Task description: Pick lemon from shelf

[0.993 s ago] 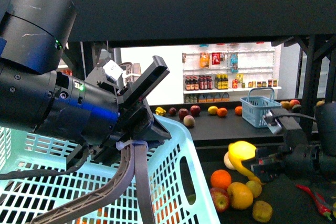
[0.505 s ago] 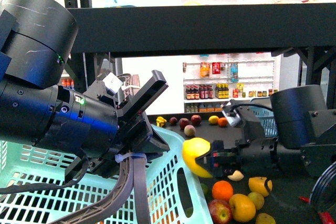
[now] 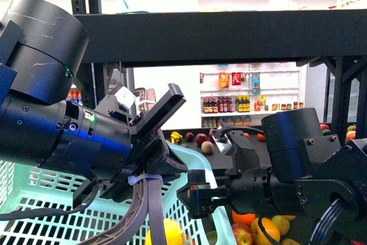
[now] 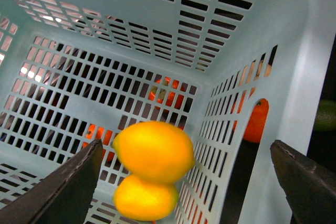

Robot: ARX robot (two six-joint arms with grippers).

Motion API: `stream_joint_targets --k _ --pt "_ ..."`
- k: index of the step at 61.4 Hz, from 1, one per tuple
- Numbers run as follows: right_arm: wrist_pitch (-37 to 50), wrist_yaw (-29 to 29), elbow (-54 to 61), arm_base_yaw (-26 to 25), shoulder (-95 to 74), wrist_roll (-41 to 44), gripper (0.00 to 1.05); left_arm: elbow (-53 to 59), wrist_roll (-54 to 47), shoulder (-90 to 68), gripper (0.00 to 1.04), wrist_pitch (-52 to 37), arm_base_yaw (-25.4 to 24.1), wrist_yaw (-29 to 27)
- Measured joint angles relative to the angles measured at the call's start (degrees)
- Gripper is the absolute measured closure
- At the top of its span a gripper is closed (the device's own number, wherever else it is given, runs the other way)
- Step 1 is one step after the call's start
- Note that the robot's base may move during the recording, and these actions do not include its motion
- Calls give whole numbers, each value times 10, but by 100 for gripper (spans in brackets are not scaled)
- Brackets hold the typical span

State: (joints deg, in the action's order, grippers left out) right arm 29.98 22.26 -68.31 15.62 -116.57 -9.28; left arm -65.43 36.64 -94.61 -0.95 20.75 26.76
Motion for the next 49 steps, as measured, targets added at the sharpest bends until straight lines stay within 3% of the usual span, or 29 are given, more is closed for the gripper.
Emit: stream_joint_targets --k 13,21,34,49 --pt "7 -13 25 -38 67 -18 7 0 -2 0 93 0 0 -9" --pt "7 -107 91 -108 197 -13 7 0 0 0 93 0 0 -7" --pt "-5 -208 263 -171 385 17 7 0 0 0 93 0 0 -4" --pt "-131 -206 430 -217 662 35 7 0 0 0 93 0 0 -5"
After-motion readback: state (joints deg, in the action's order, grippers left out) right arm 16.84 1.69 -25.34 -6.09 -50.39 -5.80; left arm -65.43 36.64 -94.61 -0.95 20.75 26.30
